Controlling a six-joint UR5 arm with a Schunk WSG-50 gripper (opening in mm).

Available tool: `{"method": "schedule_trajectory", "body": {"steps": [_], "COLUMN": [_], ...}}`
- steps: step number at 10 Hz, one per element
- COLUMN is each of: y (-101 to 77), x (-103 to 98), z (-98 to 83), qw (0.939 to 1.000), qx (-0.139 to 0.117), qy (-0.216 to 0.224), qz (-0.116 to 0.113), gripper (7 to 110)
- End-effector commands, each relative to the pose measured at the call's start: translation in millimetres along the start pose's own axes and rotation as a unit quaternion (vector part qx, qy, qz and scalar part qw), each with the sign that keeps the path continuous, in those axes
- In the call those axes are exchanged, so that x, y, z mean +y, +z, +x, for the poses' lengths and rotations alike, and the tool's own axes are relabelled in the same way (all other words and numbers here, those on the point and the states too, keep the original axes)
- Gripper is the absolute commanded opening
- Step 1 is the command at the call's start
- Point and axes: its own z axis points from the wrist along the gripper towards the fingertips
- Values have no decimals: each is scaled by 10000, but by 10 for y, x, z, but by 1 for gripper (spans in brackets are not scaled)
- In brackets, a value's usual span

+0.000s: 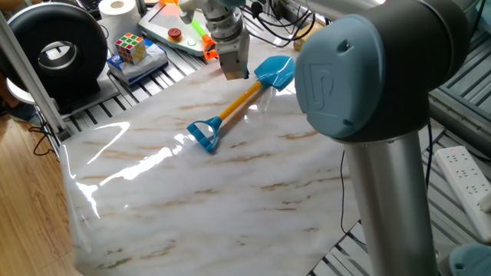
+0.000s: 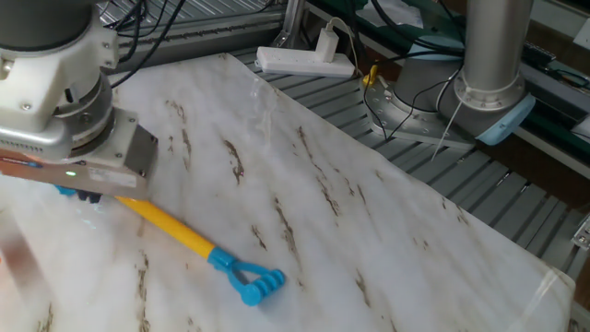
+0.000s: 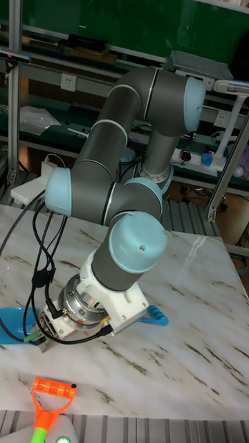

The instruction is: Use a shovel to scoop up an object

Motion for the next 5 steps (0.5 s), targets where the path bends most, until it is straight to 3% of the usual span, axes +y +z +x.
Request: {"method": "schedule_trajectory", "body": {"steps": [1, 5], "y": [85, 168], "x": [28, 60], "z": [148, 341], "qw": [9999, 9997], "qx": [110, 216], "qy": [-9, 93], "qz": [-31, 2], "gripper": [7, 7]}}
